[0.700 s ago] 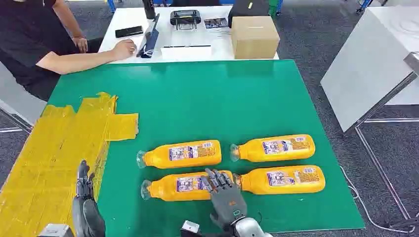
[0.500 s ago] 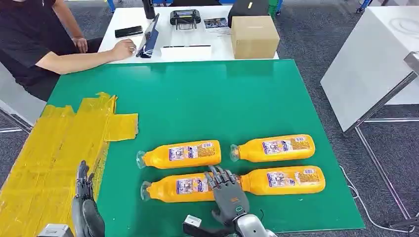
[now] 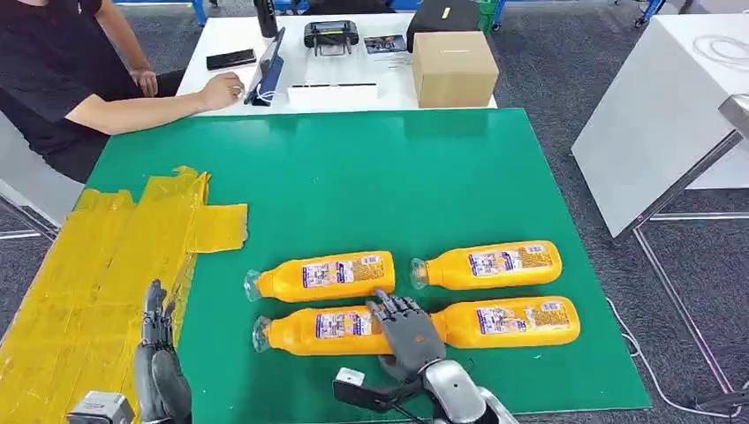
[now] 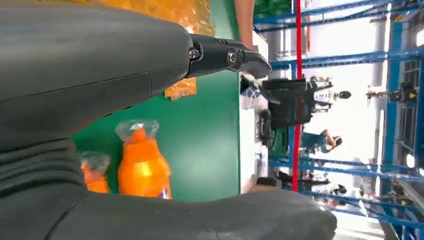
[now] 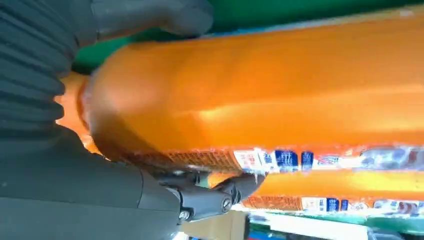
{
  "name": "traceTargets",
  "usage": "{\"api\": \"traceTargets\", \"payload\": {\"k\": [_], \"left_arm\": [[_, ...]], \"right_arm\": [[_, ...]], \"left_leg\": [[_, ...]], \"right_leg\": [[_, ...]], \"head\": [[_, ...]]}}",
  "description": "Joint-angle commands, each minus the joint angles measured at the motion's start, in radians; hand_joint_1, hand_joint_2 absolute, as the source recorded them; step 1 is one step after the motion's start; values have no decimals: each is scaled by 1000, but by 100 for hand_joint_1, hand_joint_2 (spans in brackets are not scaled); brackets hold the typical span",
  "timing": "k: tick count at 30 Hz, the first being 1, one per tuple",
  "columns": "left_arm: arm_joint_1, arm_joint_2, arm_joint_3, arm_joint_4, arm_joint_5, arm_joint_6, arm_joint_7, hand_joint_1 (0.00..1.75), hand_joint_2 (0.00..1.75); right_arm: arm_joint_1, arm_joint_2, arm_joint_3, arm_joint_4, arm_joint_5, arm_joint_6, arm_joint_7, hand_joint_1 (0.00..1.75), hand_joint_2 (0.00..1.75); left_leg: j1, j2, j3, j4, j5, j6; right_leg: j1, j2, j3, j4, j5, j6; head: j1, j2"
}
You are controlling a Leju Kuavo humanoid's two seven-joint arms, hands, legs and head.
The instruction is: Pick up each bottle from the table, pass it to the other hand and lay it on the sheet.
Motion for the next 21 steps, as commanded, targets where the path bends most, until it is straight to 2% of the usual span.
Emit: {"api": "traceTargets", "payload": {"k": [1, 3, 6, 9, 10, 11, 14, 16, 17, 18, 19, 20, 21], "left_arm": [[-73, 6, 4, 122, -3, -24, 4, 0, 0], [-76, 6, 4, 127, -4, -29, 5, 0, 0], [-79, 6, 3, 133, -4, -30, 5, 0, 0], [-78, 6, 5, 134, -3, -34, 5, 0, 0], [-75, 6, 8, 129, 11, -19, 9, 0, 0], [-70, 6, 9, 123, 11, -19, 9, 0, 0], [-68, 6, 11, 119, 14, -16, 10, 0, 0], [-68, 6, 11, 119, 14, -16, 10, 0, 0], [-66, 6, 13, 116, 27, -3, 15, 0, 0], [-57, 6, 13, 105, 75, 50, 24, 0, 0], [-43, 6, 16, 85, 102, 73, 24, 0, 0], [-25, 6, 23, 65, 187, 103, 16, 0, 0], [-8, 6, 31, 46, 219, 122, 8, 0, 0]], "right_arm": [[-52, -99, 95, 276, -113, 114, -82, 175, 175], [-60, -104, 106, 284, -133, 130, -94, 175, 175], [-73, -122, 130, 283, -166, 138, -97, 175, 175], [-78, -125, 138, 281, -186, 137, -93, 175, 175], [-67, -112, 118, 272, -203, 100, -78, 175, 175], [-65, -104, 121, 270, -203, 97, -75, 175, 175], [-58, -97, 118, 262, -207, 88, -67, 175, 175], [-58, -97, 118, 262, -207, 88, -67, 175, 175], [-47, -91, 103, 248, -217, 68, -58, 175, 175], [-18, -53, 52, 224, -254, -18, -76, 175, 175], [10, -15, 26, 178, -291, -64, -90, 175, 175], [70, 60, -55, 105, -437, -171, -175, 175, 175], [95, 77, -43, 33, -442, -197, -165, 175, 175]], "left_leg": [[0, 0, 9, -3, -1, 0], [1, 1, 14, -4, -2, 0], [0, 6, 30, -3, -10, 0], [1, 4, 30, -3, -10, 0], [0, 6, 34, -2, -12, 0], [1, 3, 30, -2, -10, 0], [0, 7, 41, 0, -19, 0], [1, 4, 32, 0, -15, 0], [0, 9, 46, 1, -22, 1], [1, 6, 39, 1, -18, -1], [0, 7, 45, 1, -22, 0], [1, 9, 50, 2, -24, -1], [1, 7, 42, 2, -23, 0]], "right_leg": [[0, -1, 9, -3, -1, 0], [1, 0, 15, -6, -1, 0], [0, 4, 29, -4, -7, -2], [1, 3, 30, -5, -6, -2], [0, 5, 33, -3, -8, -1], [1, 2, 30, -5, -7, -1], [0, 6, 39, -1, -13, -3], [1, 4, 32, -2, -11, -3], [0, 8, 44, 0, -15, -3], [1, 6, 38, 0, -13, -3], [0, 7, 44, 0, -16, -3], [1, 8, 48, 1, -19, -3], [1, 6, 41, 0, -17, -3]], "head": [[0, 0], [0, 0], [0, 0], [0, 0], [0, 0], [0, 0], [0, 0], [0, 0], [0, 0], [0, 0], [0, 0], [0, 0], [0, 0]]}}
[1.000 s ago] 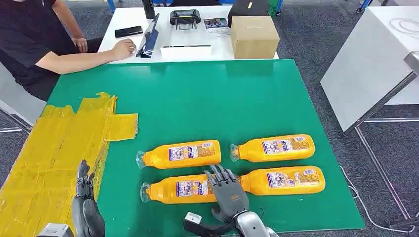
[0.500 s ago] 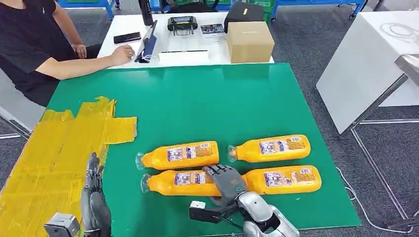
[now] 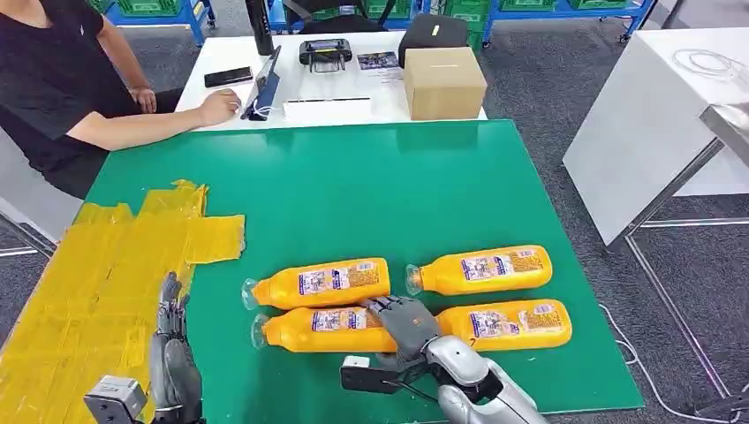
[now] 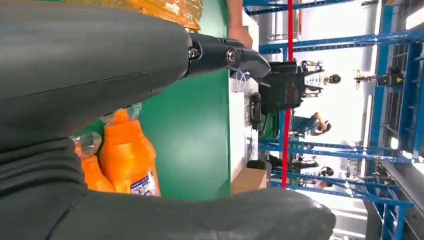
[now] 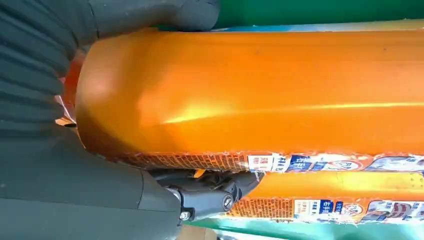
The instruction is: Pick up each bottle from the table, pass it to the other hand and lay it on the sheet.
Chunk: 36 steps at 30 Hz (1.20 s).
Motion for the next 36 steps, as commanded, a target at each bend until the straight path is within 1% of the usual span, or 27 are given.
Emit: {"api": "traceTargets", "payload": {"k": [1, 2, 3, 4, 5, 6, 8, 10, 11, 12, 13, 15, 16, 17, 18, 22, 24, 28, 30, 31, 33, 34, 36], "left_arm": [[58, 6, 38, -37, 241, 149, -18, 0, 0], [73, 6, 47, -50, 271, 152, -19, 0, 175], [78, 6, 50, -53, 276, 159, -19, 0, 175], [82, 6, 51, -52, 311, 145, -6, 0, 175], [84, 6, 53, -51, 324, 138, -1, 0, 175], [87, 6, 48, -50, 338, 133, 1, 0, 175], [95, 6, 39, -51, 384, 93, 17, 0, 175], [100, 6, 38, -50, 394, 82, 18, 0, 175], [102, 6, 39, -49, 403, 76, 18, 0, 175], [104, 6, 41, -49, 421, 53, 24, 0, 175], [106, 6, 46, -45, 435, 15, 29, 0, 175], [110, 6, 50, -37, 445, -52, 39, 0, 175], [114, 6, 48, -30, 452, -112, 42, 0, 175], [117, 6, 44, -27, 452, -123, 41, 0, 175], [123, 6, 38, -22, 452, -214, 51, 0, 175], [134, 6, 13, -22, 457, -347, 52, 0, 175], [134, 6, 4, -25, 458, -365, 53, 0, 175], [136, 6, -22, -45, 436, -468, 45, 0, 175], [140, 6, -44, -61, 400, -465, 25, 0, 175], [141, 6, -57, -69, 382, -476, 22, 0, 175], [141, 6, -63, -71, 376, -475, 19, 0, 175], [140, 6, -70, -71, 368, -474, 13, 0, 175], [135, 6, -69, -69, 361, -470, 14, 0, 175]], "right_arm": [[264, 188, -142, -157, -289, -306, -117, 175, 175], [297, 211, -123, -236, -338, -339, -147, 175, 175], [307, 214, -115, -269, -359, -359, -166, 175, 175], [325, 215, -113, -331, -400, -383, -194, 175, 175], [333, 216, -123, -360, -433, -399, -225, 175, 175], [339, 219, -136, -378, -448, -411, -251, 175, 175], [353, 234, -172, -403, -483, -418, -320, 175, 175], [358, 239, -185, -408, -493, -416, -340, 175, 175], [363, 245, -195, -408, -501, -418, -361, 175, 175], [364, 247, -198, -409, -508, -416, -377, 175, 175], [367, 254, -205, -410, -520, -413, -404, 175, 175], [365, 261, -212, -399, -526, -404, -419, 175, 175], [362, 269, -221, -388, -544, -394, -440, 175, 175], [358, 272, -223, -379, -543, -394, -443, 175, 175], [350, 275, -225, -359, -542, -377, -449, 175, 175], [327, 287, -229, -311, -540, -350, -463, 175, 175], [316, 294, -231, -292, -538, -342, -466, 175, 175], [292, 305, -220, -248, -510, -301, -459, 175, 175], [279, 315, -211, -224, -485, -296, -455, 175, 175], [267, 315, -192, -206, -446, -289, -438, 175, 175], [263, 318, -185, -198, -437, -288, -435, 175, 175], [248, 317, -159, -178, -400, -276, -422, 175, 175], [233, 322, -130, -157, -373, -266, -410, 175, 175]], "left_leg": [[1, -4, -15, 2, 5, -1], [1, -3, -13, 3, 2, 0], [1, -4, -15, 2, 2, -1], [1, -3, -10, 2, 0, -1], [1, -3, -14, 1, 0, -1], [1, -2, -13, 1, -1, -1], [0, -4, -20, 1, 2, 0], [1, -8, -23, 1, 1, 0], [1, -7, -27, 1, 2, 0], [2, -7, -28, 1, 2, 1], [1, -7, -29, 1, 2, 0], [1, -6, -31, 1, 3, 0], [1, -6, -31, 1, 2, 0], [1, -6, -32, 0, 3, 0], [1, -7, -31, 0, 3, 0], [0, -6, -31, 0, 3, 0], [-1, -6, -31, 0, 3, 0], [0, -6, -31, 0, 3, 0], [0, -6, -31, 0, 3, 0], [0, -6, -31, 0, 3, 0], [1, -5, -31, 0, 3, 0], [0, -5, -32, 0, 3, 0], [1, -5, -31, 0, 3, 0]], "right_leg": [[1, -3, -13, 2, 3, -1], [1, -1, -10, 4, 0, -1], [1, -3, -11, 2, 0, -1], [1, -2, -8, 3, -2, -1], [1, -1, -11, 2, -2, -2], [1, -1, 0, 2, -3, -2], [0, -3, -7, 3, -2, 0], [1, -7, -9, 2, -4, 0], [1, -7, -12, 2, -2, 0], [2, -7, -12, 1, -2, 0], [2, -6, -14, 1, -2, 0], [1, -6, -16, 2, -2, 0], [1, -6, -16, 1, -2, -1], [0, -6, -17, 2, -2, -1], [1, -7, -16, 1, -2, -1], [0, -6, -16, 1, -1, -1], [0, -6, -16, 0, -1, -1], [0, -6, -16, 0, -1, -1], [1, -5, -16, 0, -1, -1], [0, -5, -16, 0, -1, -1], [1, -5, -16, 0, -1, -1], [1, -5, -18, 1, -1, -1], [1, -4, -17, 0, 0, -1]], "head": [[0, 0], [0, 0], [0, 0], [0, 0], [0, 0], [0, 0], [-1, 0], [0, 0], [0, 0], [0, 0], [0, 0], [0, 0], [0, 0], [0, 0], [0, 0], [0, 0], [0, 0], [0, 0], [0, 0], [0, 0], [0, 0], [0, 0], [0, 0]]}}
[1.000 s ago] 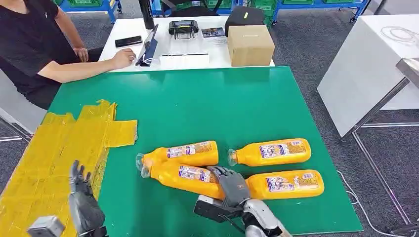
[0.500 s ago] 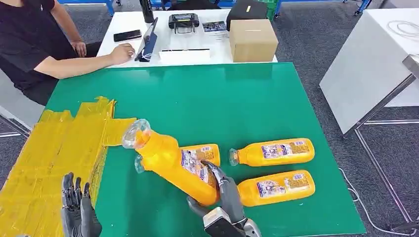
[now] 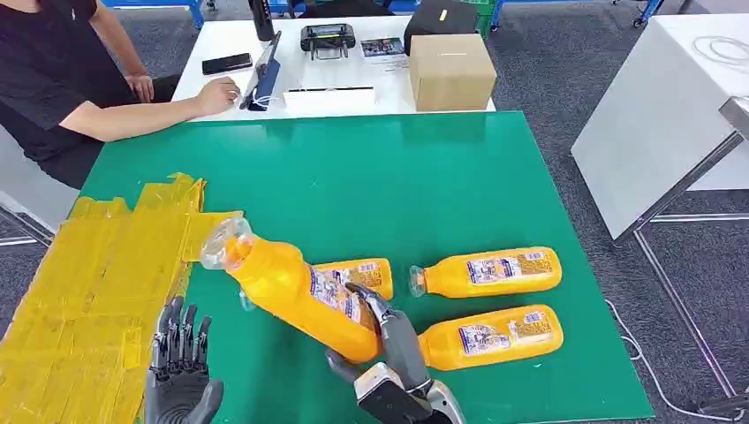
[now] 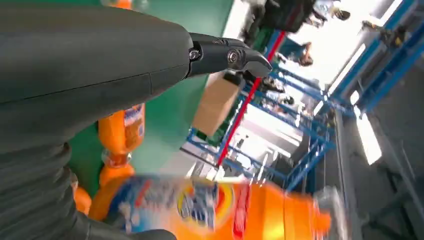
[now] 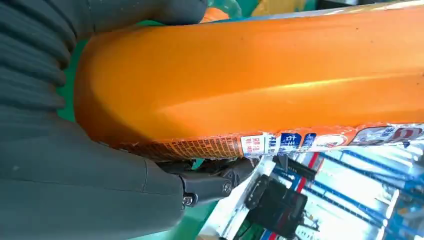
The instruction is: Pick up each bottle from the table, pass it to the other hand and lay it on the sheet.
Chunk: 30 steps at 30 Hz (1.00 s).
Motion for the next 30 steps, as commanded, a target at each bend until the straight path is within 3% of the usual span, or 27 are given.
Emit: {"api": "traceTargets", "payload": {"k": [1, 5, 12, 21, 30], "left_arm": [[-7, 7, -48, -1, -48, 0, -13, 0, 175], [-9, 7, -47, 1, -49, -1, -13, 0, 175], [-22, 7, -41, 16, -43, 10, -3, 0, 175], [-23, 7, -39, 19, -44, 11, -1, 0, 175], [-40, 7, -22, 66, -56, 47, 32, 0, 175]], "right_arm": [[-96, 33, 104, 186, 111, 38, 43, 175, 175], [-99, 37, 108, 194, 111, 38, 43, 175, 175], [-157, 47, 260, 287, 197, 113, 34, 175, 175], [-167, 50, 267, 299, 204, 113, 28, 175, 175], [-248, 97, 385, 425, 247, 136, 3, 175, 175]], "left_leg": [[0, 1, 1, -1, 1, 0], [0, 0, 1, -1, 1, 0], [1, 2, 1, -1, 0, 0], [1, 0, 1, -1, 0, 0], [0, 2, 1, -2, 0, 0]], "right_leg": [[1, 1, 1, -1, 2, 0], [0, 1, 1, -1, 1, 0], [1, 3, 1, -2, 1, -1], [1, 0, 1, -2, 0, -1], [0, 2, 0, -2, 1, -1]], "head": [[0, 0], [0, 0], [0, 0], [0, 0], [0, 0]]}}
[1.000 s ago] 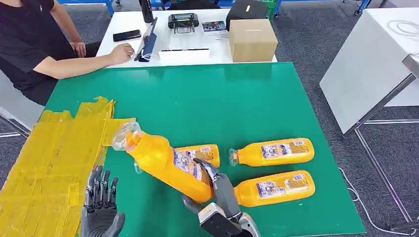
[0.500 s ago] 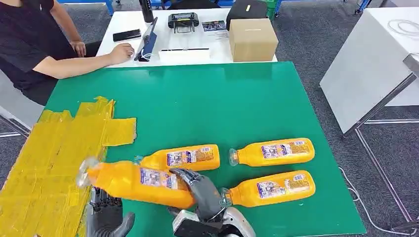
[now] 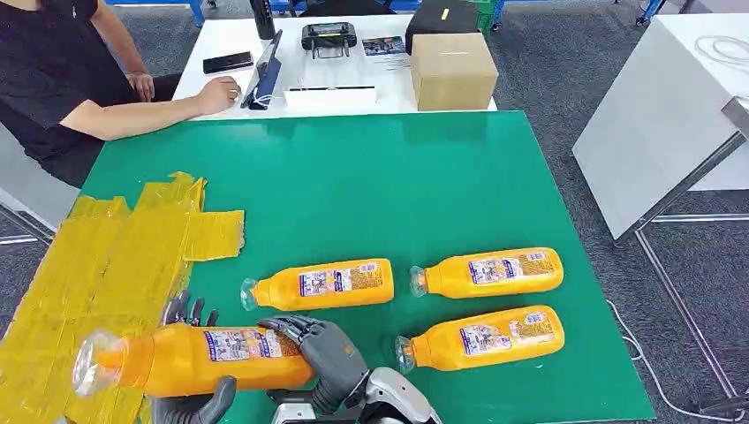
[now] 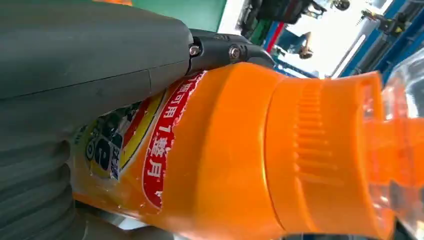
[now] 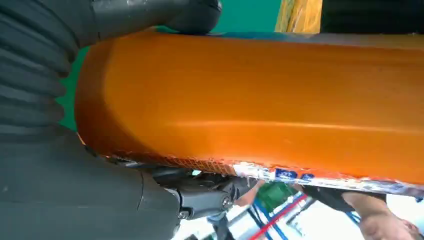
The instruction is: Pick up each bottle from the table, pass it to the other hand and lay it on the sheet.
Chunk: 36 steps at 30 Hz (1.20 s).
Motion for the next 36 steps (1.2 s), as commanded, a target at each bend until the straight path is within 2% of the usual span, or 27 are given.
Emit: {"api": "traceTargets", "payload": {"k": [1, 3, 4, 5, 15, 21, 22, 23, 25, 28, 30, 31, 33, 36], "left_arm": [[-34, 9, 13, 78, -11, 17, 21, 0, 175], [-36, 9, 14, 79, -5, 22, 19, 0, 175], [-38, 9, 17, 81, 10, 27, 20, 108, 175], [-39, 9, 18, 80, 12, 22, 18, 175, 175], [-34, 9, 20, 65, 33, 19, 2, 175, 175], [-20, 9, 50, -27, -73, 9, -2, 175, 175], [-23, 9, 48, -41, -108, 18, -6, 175, 175], [-29, 9, 37, -56, -150, 45, -9, 175, 175], [-47, 9, 16, -63, -178, 69, 0, 175, 175], [-49, 9, 15, -60, -183, 71, -1, 175, 175], [-74, 40, 12, -70, -303, 136, -32, 175, 175], [-85, 49, 19, -78, -346, 178, -41, 175, 175], [-112, 75, 46, -99, -480, 298, -43, 175, 175], [-136, 111, 96, -113, -700, 473, -30, 175, 175]], "right_arm": [[-43, 74, 152, 185, 15, 11, -10, 175, 175], [-59, 85, 164, 214, 13, 3, -6, 175, 175], [-69, 94, 169, 233, 6, -9, -1, 175, 175], [-71, 95, 170, 238, 4, -11, 0, 175, 175], [-64, 73, 153, 219, -3, -35, 26, 175, 175], [-48, 53, 56, 133, 7, -72, 89, 175, 175], [-33, 45, 29, 101, 12, -77, 108, 51, 175], [-10, 32, 1, 56, 28, -92, 122, 0, 175], [18, -18, -27, -26, 14, -70, 133, 0, 175], [23, -19, -32, -30, 16, -75, 133, 0, 175], [48, -40, -84, -118, -25, -109, 135, 0, 175], [55, -52, -103, -168, -40, -112, 136, 0, 0], [25, -78, -132, -237, -60, -89, 147, 0, 0], [-53, -80, -170, -218, -81, -39, 196, 0, 0]], "left_leg": [[1, 1, 3, -2, 0, 0], [1, -1, 3, -2, 1, 0], [0, 0, 2, -2, 0, 0], [0, 0, 2, -2, 0, 0], [0, -1, 1, -1, 1, 0], [1, -2, 0, 0, 0, 0], [0, -2, 0, 0, 0, 0], [1, -3, 0, 0, 0, 0], [1, -5, -1, 0, 0, 0], [1, -5, 0, 0, 1, 1], [1, -3, 1, -1, 0, 0], [0, -3, 0, 0, 1, 0], [1, -7, -1, 1, 1, 0], [1, -3, -2, 1, 1, 0]], "right_leg": [[1, 1, 2, -2, 1, -1], [1, -1, 3, -2, 0, -1], [0, 0, 2, -2, 0, -1], [0, 0, 1, -1, 0, 0], [0, -1, 1, -1, 0, 0], [1, -1, 1, -1, 0, 0], [0, -2, 0, 0, 0, 0], [1, -2, 1, -1, 0, 0], [1, -5, 1, -1, 0, 0], [0, -5, 2, -2, 0, 0], [1, -3, 2, -2, 0, 0], [0, -3, 1, -1, 0, 0], [1, -6, 0, -1, 0, 0], [0, -3, -2, 0, 1, 0]], "head": [[0, 0], [0, 0], [0, 0], [0, 0], [0, 0], [0, 0], [0, 0], [0, 0], [0, 0], [0, 0], [-1, 0], [0, 0], [-1, 0], [-1, 0]]}}
